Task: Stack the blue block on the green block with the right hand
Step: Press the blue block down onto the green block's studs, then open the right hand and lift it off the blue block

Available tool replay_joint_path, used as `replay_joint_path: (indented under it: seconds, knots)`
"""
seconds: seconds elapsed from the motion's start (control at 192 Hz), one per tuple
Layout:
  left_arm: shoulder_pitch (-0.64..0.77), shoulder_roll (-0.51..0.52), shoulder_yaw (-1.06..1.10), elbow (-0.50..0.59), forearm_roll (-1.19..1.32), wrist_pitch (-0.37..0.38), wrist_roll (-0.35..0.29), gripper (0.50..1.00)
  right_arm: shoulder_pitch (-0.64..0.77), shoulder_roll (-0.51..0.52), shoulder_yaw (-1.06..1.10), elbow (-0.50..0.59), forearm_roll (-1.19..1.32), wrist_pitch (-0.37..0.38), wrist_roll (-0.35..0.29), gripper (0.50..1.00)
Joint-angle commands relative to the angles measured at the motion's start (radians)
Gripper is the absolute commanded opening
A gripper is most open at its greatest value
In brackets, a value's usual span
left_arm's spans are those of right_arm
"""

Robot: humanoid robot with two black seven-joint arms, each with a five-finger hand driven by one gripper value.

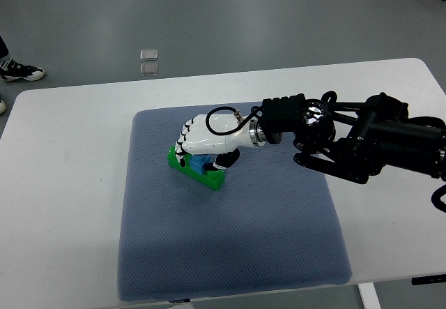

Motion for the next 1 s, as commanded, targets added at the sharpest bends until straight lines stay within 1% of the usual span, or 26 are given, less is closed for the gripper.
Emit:
replay_joint_path:
  seconds: [0.0,0.438,0.636,0.751,0.861,0.996]
  knots:
    - [0.0,0.0,0.0,0.0,0.0,0.0,-0.001,1.0,0.003,-0.004,0.003,0.002,0.003,0.001,0.0,0.864]
    - [0.0,0.0,0.0,0.0,0.0,0.0,-0.001,1.0,0.047,-0.018,0.004,0.011,0.004,0.006,0.009,0.879]
    - [0.0,0.0,0.0,0.0,0.0,0.0,-0.001,1.0,0.058,-0.033,0.009,0.012,0.006,0.009,0.011,0.895]
    - [0.0,0.0,0.0,0.0,0.0,0.0,0.001,1.0,0.075,-0.052,0.009,0.009,0.007,0.013,0.011,0.911]
    - [0.0,0.0,0.0,0.0,0.0,0.0,-0.001,1.0,0.08,-0.063,0.01,0.002,0.012,0.015,0.011,0.911]
    - [0.0,0.0,0.0,0.0,0.0,0.0,-0.001,1.0,0.089,-0.104,0.01,-0.023,0.064,0.015,0.011,0.913]
